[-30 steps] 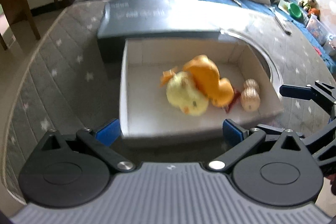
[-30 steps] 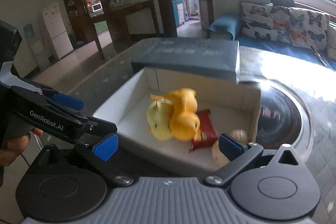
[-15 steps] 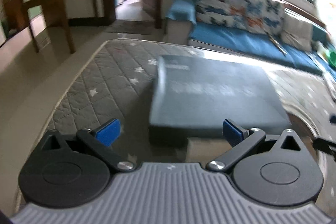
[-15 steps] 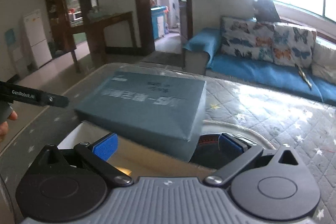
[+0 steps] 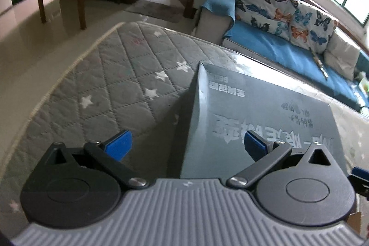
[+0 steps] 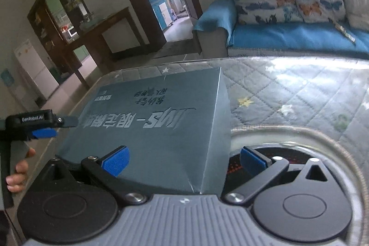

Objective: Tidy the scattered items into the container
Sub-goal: 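Move both tools to the dark grey lid and grip its edges, then lift the grey lid with both tools and carry it toward the box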

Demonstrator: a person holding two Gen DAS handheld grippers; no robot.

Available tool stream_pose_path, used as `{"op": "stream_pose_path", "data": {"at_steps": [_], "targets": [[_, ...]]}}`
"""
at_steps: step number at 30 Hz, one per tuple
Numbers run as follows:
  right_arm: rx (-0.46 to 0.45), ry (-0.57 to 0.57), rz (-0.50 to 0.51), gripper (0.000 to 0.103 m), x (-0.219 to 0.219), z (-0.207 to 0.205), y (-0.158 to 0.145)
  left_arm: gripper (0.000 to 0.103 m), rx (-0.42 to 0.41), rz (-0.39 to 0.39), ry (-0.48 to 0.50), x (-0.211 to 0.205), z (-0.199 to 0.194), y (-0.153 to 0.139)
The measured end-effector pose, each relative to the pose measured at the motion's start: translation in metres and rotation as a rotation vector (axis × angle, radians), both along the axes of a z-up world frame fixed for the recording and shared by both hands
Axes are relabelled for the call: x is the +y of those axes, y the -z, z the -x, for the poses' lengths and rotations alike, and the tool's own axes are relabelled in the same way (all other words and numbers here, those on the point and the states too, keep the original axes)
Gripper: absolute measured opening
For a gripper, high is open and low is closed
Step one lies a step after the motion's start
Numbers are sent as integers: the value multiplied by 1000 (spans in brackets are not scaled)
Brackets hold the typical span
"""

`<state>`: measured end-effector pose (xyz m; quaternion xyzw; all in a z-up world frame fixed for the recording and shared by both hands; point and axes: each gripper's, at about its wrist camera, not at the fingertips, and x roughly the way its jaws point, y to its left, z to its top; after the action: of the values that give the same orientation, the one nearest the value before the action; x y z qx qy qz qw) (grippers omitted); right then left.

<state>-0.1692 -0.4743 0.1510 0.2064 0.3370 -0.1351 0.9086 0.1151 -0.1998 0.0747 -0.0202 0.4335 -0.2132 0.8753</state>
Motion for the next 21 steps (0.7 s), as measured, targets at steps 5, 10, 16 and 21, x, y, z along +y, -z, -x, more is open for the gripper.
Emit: {"op": "stream_pose_path", "data": {"at_steps": [5,10,16,21], "targets": [[6,10,-49,103,-9,-8,14,103,53,58,4,1,-8,15],[11,20,-98,103,-18,-17,29,103,115,99,-1,0,-17,29],[17,27,-148,103,-31,-19,38,103,134,149,1,2,-22,37],[15,17,-201,103,-33,-24,42,103,165,194,-1,5,-27,43]]}}
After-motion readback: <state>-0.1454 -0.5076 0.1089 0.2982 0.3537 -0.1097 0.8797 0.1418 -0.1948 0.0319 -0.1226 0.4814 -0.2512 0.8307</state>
